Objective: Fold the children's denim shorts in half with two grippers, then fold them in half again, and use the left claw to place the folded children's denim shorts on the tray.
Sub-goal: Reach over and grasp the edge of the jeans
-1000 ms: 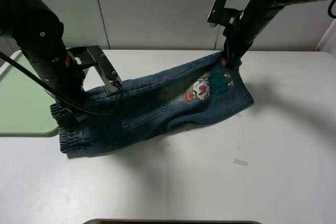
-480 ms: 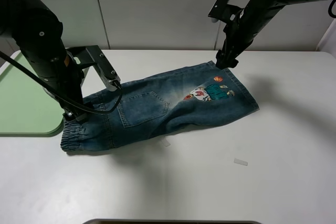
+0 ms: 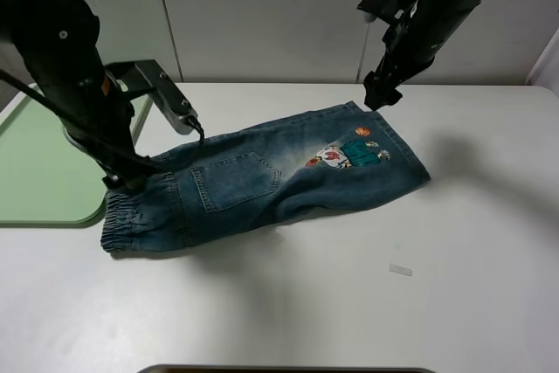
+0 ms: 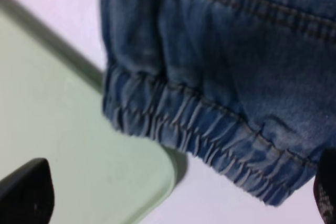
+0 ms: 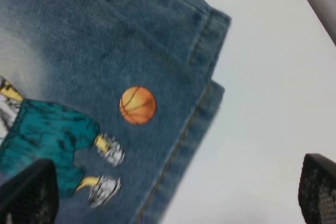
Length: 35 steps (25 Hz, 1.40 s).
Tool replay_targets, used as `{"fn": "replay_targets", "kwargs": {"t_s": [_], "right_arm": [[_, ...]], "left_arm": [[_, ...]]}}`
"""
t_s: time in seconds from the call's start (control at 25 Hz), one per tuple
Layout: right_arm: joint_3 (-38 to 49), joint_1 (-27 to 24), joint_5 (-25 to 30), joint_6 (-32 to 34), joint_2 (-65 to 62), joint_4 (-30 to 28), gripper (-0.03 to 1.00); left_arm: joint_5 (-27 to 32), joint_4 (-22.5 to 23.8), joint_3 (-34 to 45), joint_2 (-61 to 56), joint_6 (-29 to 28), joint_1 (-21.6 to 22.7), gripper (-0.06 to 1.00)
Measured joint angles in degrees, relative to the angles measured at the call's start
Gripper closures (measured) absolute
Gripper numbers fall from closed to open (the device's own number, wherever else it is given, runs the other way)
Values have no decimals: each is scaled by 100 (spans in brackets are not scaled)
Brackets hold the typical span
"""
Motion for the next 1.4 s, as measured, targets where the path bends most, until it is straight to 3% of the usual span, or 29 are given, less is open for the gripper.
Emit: {"fn": "replay_targets", "kwargs": {"t_s": [0.28, 0.44, 0.48, 0.76, 1.16, 1.4], "right_arm": [[0, 0, 821, 1138, -522, -109, 27], [-6, 0, 1147, 1447, -705, -121, 27], [-19, 0, 1786, 1892, -968, -125, 27], [-25, 0, 2748, 2329, -1425, -73, 27], [-25, 0, 3141, 2396, -1538, 412, 27], [-25, 0, 3141, 2396, -1538, 562, 27]], "left_arm": [[1021, 9, -789, -473, -1075, 0, -2], [1133, 9, -930, -934, -1403, 0, -1], [1175, 2, -944, -1082, -1482, 0, -1], [1425, -8, -944, -2006, -1979, 0, -1], [2116, -144, -806, -3712, -2469, 0, -1], [2203, -483, 262, -5249, -2487, 0, -1]]}}
